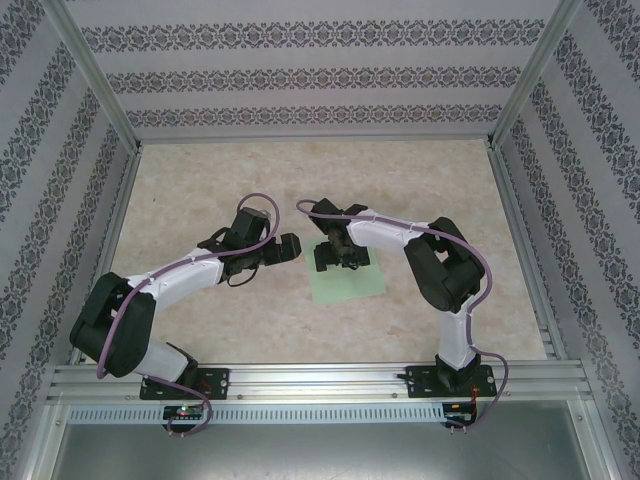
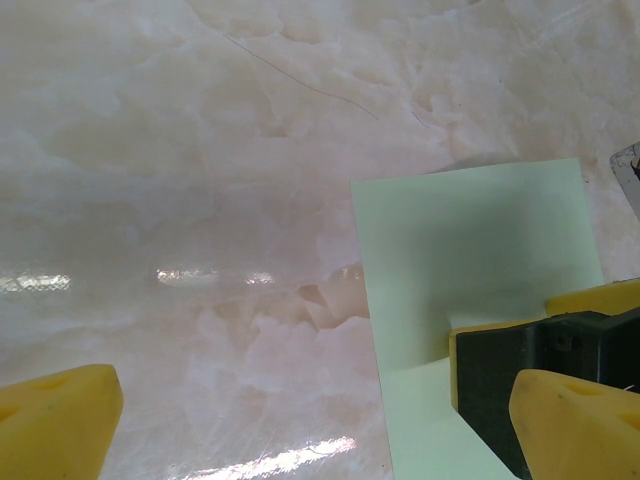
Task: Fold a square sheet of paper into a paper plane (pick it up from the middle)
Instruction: Fold the square sheet of paper in half at the center of the table.
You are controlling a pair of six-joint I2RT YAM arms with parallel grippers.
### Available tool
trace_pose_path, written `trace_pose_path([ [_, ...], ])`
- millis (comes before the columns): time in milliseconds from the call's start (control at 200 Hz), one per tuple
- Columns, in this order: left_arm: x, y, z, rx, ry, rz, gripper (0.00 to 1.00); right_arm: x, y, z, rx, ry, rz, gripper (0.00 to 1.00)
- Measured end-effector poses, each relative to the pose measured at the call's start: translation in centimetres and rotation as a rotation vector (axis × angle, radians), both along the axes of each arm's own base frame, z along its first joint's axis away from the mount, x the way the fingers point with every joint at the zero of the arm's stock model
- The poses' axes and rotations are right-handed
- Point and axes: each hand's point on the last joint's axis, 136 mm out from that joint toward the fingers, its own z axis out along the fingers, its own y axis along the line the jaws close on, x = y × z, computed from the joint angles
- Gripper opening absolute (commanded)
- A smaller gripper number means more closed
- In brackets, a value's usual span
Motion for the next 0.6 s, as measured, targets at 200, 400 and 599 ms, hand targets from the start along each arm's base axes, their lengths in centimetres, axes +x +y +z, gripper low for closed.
trace_pose_path([
  [200,-0.01,0.0,-0.01,0.0,0.0,0.0,1.0,0.01,0.05,0.02,0.003,0.0,0.001,0.84],
  [400,-0.1,0.07,-0.1,0.004,0.006,0.0,1.0,0.08,0.14,0.09,0.008,-0.003,-0.001,0.75],
  [599,-0.27,0.16,-0.25,0.009,0.015,0.0,1.0,0.08,0.21,0.27,0.015,-0.005,-0.001,0.64],
])
